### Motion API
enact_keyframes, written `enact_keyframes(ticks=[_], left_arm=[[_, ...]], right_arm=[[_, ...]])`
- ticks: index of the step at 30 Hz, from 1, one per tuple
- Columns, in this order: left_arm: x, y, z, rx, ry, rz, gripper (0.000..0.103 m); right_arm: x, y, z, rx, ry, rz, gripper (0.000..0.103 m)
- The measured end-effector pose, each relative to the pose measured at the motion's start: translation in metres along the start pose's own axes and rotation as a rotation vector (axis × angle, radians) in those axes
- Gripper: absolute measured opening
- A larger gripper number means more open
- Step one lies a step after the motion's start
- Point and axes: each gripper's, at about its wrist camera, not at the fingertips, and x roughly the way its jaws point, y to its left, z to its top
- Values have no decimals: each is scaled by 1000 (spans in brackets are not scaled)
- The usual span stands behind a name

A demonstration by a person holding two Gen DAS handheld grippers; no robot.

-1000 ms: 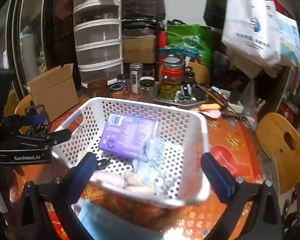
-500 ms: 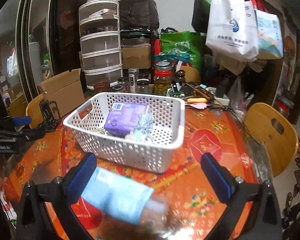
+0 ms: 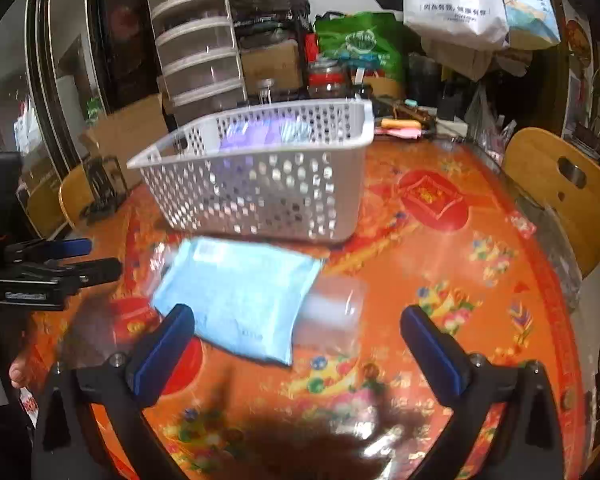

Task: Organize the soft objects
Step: 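Withdraw both grippers and move them toward the light blue package, then close both grippers on the ends of the light blue package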

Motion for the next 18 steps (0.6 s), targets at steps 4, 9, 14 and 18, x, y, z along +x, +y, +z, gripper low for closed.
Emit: enact_keyframes(ticks=[4,9,14,18], left_arm=[[24,-8,-2,6,45,-26,96],[42,-17,-2,21,76,-46,96],[54,-21,-5,30,111,-67,94],[62,-23,-9,32,137,-97,94]], right_arm=[[14,3,-16,-8,39,13,91],[30,3,-25,0,86,50,80],[44,5,-25,9,119,101,71],[53,10,-25,-10,141,107,71]])
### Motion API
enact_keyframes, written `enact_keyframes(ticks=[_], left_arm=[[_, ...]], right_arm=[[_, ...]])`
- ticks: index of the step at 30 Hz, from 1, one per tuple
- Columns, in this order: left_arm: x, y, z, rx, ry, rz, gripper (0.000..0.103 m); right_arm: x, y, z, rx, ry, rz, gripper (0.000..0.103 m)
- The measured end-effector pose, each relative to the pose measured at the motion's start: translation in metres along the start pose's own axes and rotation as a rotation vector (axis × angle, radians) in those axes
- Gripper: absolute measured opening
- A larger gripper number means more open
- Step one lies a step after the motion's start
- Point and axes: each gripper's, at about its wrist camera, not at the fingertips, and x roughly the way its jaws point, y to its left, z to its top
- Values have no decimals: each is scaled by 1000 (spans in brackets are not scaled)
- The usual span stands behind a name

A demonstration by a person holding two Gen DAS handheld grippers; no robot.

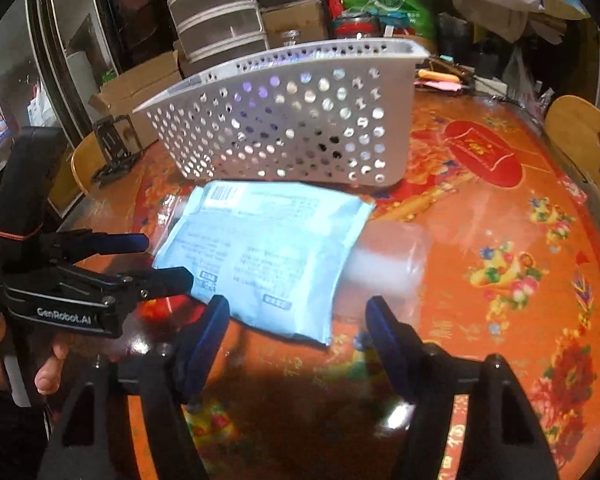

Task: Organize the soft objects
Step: 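Close both grippers on the ends of the light blue package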

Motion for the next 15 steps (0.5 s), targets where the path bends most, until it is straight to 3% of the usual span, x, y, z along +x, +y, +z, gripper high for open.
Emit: enact_keyframes(ticks=[3,7,15], left_arm=[[2,-3,0,3,1,-2,94],[4,-5,2,5,2,0,94],[4,-10,3,2,-5,-9,93]], right_arm=[[9,0,-1,0,23,9,69],[14,1,-1,8,33,31,49],[17,2,-2,14,39,38,48]])
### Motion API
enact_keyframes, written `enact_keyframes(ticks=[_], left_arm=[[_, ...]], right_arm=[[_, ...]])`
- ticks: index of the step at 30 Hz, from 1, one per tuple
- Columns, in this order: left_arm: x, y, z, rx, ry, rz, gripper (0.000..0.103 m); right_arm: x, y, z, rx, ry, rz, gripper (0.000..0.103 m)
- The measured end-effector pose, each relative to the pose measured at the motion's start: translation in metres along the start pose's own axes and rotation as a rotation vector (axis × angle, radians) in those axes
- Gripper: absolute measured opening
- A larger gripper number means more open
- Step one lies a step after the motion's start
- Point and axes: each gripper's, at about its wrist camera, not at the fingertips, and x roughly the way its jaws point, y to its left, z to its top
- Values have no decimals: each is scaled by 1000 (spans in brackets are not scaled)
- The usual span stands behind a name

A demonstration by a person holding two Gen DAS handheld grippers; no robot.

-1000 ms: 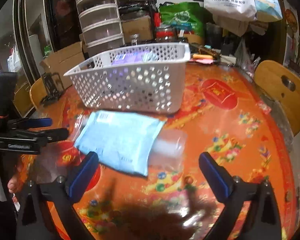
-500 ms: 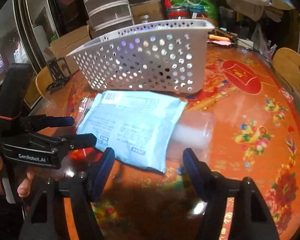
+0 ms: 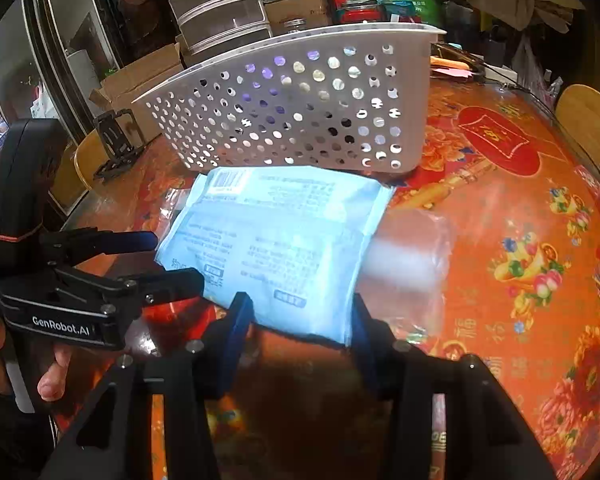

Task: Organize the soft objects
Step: 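Close both grippers on the ends of the light blue package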

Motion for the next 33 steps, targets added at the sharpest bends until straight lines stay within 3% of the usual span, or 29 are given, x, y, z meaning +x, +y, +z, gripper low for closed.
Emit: enact_keyframes(ticks=[1,4,8,14,18,27,33], left_arm=[[0,-4,0,9,-2,-6,91],[-2,-17,1,34,-1,-19,72],[-4,-16,2,14,-8,-31,67],[-15,-2,-2,-17,-38,-44,47],[-26,13,-6,-51,-70,-64,24],[-42,25,-21,-66,-108,-76,6],[-57,30,-29,-71,-147,-84,5]], right_arm=[[0,0,0,-1,0,0,47],[-1,0,-1,1,-3,3,42],[-1,3,-1,-8,-2,-2,34],[-4,4,0,-23,-13,-17,25],[-6,13,-1,-61,-27,-63,19],[-17,24,-7,-123,-71,-102,13],[-35,33,-5,-146,-121,-100,12]])
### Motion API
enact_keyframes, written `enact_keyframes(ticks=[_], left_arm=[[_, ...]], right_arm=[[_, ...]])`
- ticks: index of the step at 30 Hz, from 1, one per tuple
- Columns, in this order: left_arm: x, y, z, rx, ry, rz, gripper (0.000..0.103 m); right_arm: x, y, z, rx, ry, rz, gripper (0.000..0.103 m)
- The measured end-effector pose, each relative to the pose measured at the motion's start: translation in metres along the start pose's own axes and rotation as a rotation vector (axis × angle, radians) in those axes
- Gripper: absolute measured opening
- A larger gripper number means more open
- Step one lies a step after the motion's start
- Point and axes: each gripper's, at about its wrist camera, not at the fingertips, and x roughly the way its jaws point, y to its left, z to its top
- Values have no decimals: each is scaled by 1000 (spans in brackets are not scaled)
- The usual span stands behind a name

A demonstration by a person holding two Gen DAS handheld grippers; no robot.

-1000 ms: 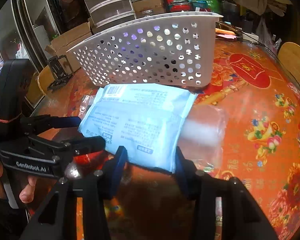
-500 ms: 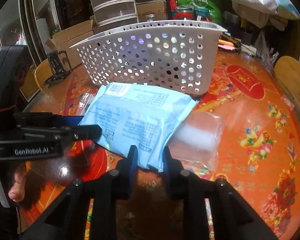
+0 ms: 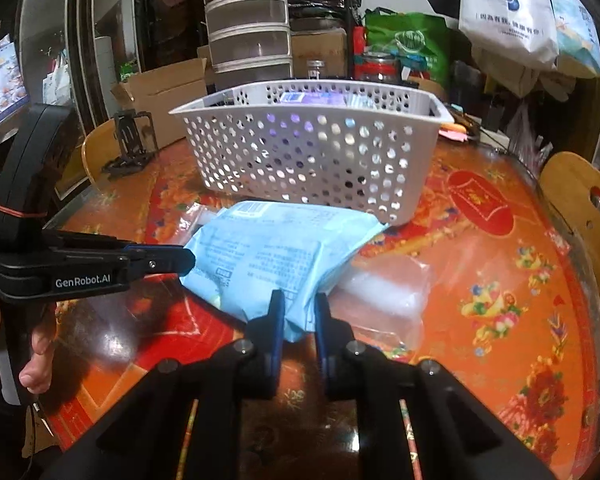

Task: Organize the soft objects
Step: 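Close both grippers on the ends of the light blue package, then lift the blue package into the basket and open both grippers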

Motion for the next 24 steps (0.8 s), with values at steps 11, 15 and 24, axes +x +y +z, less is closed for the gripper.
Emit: enact_keyframes(ticks=[11,15,24], left_arm=[[-27,-14,5,18,-72,3,5],[-50,-20,12,24,-113,7,5],[-106,-39,52,76,-227,18,5]], right_arm=[[-22,11,5,-27,-49,7,11],[-35,16,13,-42,-80,3,11],[-76,28,49,-99,-177,-24,11]])
